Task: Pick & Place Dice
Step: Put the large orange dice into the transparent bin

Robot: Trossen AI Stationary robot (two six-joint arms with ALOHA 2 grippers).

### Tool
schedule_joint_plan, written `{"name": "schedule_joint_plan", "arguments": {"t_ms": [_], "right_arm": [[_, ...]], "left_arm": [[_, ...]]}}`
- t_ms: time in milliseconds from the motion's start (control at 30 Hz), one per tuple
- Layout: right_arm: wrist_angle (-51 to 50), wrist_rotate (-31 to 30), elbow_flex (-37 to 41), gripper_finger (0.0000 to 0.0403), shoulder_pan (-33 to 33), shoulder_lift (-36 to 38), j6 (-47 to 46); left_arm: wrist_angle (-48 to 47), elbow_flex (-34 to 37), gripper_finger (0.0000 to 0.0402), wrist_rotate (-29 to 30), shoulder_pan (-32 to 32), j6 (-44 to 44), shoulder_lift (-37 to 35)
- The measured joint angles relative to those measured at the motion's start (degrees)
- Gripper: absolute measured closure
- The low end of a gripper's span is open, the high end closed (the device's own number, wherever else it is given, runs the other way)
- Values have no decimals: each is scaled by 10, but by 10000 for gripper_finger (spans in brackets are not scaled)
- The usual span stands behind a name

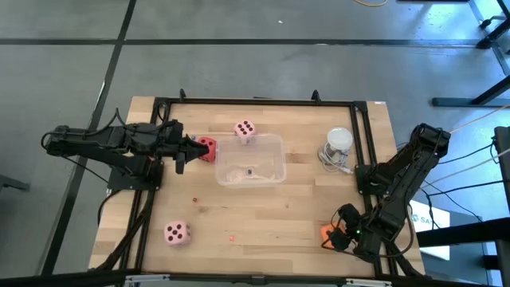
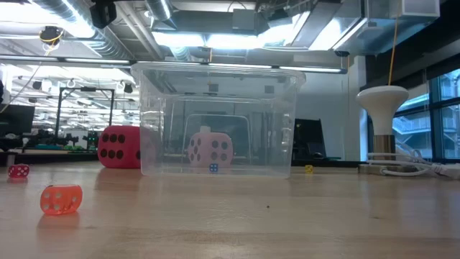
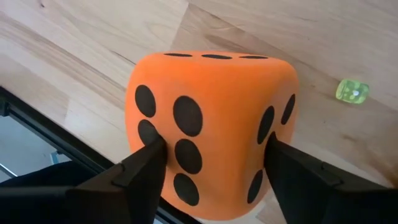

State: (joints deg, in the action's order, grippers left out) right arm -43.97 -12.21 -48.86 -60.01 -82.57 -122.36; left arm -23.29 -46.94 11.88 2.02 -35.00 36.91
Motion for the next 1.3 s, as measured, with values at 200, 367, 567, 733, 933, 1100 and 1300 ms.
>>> {"name": "schedule_joint_plan", "arguments": {"t_ms": [200, 367, 567, 733, 933, 1100, 1300], "right_arm": [[0, 1, 0, 240, 0, 0, -8], [5, 9, 0, 245, 1, 0, -16], [14, 9, 0, 245, 1, 0, -17], [7, 2, -12, 245, 1, -2, -17], [-26, -13, -41, 268, 2, -5, -12], [-25, -59, -56, 276, 3, -5, -12], [-28, -113, -75, 281, 13, -5, -13]], "left_arm": [[0, 0, 325, 0, 0, 0, 0], [0, 0, 325, 0, 0, 0, 0], [0, 0, 325, 0, 0, 0, 0], [0, 0, 325, 0, 0, 1, 0], [0, 0, 325, 0, 0, 2, 0], [0, 0, 325, 0, 0, 2, 0], [0, 0, 325, 0, 0, 2, 0]]}}
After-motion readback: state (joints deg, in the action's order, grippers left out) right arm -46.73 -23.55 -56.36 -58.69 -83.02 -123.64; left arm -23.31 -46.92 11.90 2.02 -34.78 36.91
